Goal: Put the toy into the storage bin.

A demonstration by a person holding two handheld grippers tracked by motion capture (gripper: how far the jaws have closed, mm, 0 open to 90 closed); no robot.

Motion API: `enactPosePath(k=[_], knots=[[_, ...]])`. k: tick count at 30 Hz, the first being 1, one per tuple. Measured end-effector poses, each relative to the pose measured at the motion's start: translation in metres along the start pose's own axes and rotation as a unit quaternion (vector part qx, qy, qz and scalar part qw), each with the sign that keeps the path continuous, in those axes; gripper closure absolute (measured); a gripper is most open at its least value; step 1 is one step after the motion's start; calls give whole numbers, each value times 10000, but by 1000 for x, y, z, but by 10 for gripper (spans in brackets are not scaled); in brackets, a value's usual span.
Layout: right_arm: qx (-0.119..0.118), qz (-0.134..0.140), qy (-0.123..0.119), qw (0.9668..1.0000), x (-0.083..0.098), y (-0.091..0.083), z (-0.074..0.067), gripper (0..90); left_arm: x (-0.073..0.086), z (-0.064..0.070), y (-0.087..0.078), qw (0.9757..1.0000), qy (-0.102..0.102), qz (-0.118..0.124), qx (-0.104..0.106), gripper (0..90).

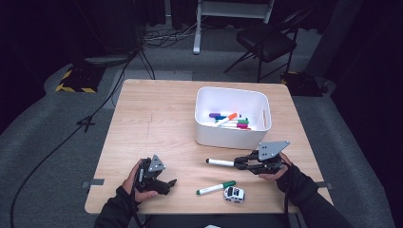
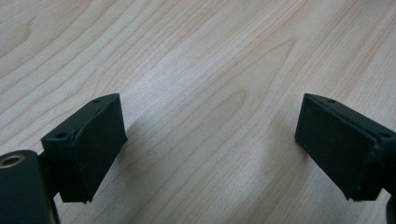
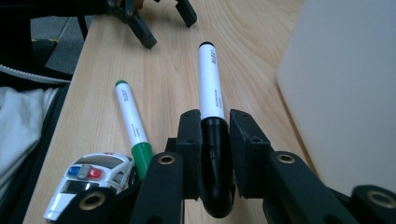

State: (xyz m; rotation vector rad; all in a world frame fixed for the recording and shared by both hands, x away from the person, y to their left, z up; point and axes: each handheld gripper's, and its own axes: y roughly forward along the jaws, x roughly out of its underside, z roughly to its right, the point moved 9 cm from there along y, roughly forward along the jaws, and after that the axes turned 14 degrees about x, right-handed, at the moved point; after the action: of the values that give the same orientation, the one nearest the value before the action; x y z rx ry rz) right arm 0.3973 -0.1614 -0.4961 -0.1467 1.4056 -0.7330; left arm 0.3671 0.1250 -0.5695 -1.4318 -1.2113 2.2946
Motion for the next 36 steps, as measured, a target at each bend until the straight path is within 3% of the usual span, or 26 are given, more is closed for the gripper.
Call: enactPosePath(k=[8,16,23,30,36], knots=[[209,312,-172,9991,-26,-26,5,751,0,0,0,10000,11,1,-4,89],[569,609,-153,9964,-56,-66,32,751,0,-1,0,10000,14,-3,-15,89],[871,689,-110,9937,-74,-86,58,751,0,0,0,10000,16,-1,-11,89],[1178,645,-2,9909,-87,-91,90,751,0,-1,0,10000,14,-3,-12,89],[1338,478,62,9898,-92,-82,112,751,0,-1,0,10000,13,-3,-14,89]])
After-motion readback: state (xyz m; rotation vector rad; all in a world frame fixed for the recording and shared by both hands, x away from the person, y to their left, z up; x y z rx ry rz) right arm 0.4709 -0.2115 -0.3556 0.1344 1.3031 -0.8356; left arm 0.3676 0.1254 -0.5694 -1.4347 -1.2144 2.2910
